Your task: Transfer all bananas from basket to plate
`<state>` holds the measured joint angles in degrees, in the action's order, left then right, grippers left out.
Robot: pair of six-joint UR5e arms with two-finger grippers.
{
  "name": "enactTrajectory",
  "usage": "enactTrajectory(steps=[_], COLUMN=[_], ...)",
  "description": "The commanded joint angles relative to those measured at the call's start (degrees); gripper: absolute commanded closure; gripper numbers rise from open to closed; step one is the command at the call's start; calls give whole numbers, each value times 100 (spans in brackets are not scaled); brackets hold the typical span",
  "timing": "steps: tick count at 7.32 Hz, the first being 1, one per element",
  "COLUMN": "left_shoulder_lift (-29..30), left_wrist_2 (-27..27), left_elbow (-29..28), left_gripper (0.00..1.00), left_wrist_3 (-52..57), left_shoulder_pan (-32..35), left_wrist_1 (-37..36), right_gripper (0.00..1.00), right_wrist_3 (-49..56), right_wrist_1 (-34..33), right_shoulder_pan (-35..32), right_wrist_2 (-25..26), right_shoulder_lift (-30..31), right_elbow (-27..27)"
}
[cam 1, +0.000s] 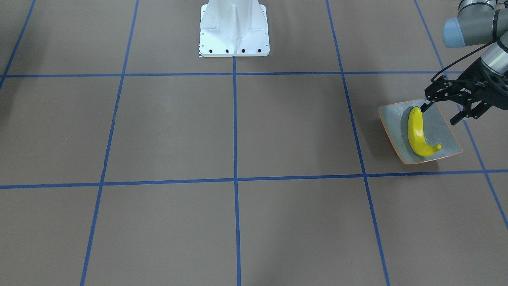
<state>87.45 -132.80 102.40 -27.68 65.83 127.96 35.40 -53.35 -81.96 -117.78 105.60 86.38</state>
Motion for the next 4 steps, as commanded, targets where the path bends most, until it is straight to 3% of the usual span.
enactTrajectory(steps=[1, 2, 4], left_shoulder_lift=[0, 0, 18], left_wrist_2=[0, 0, 0], left_elbow=[-1, -18, -27], left_gripper=[0, 0, 0], left_wrist_3=[-9, -9, -9], left_shoulder_pan=[0, 0, 0], left_wrist_1=[1, 10, 1], right_gripper=[100, 100, 100], right_wrist_3=[-15, -15, 2], right_wrist_1=[-17, -183, -1373], right_shoulder_pan=[-22, -126, -346], right_wrist_2=[-61, -131, -158], right_shoulder_lift=[13, 4, 65], right_elbow=[141, 220, 1183])
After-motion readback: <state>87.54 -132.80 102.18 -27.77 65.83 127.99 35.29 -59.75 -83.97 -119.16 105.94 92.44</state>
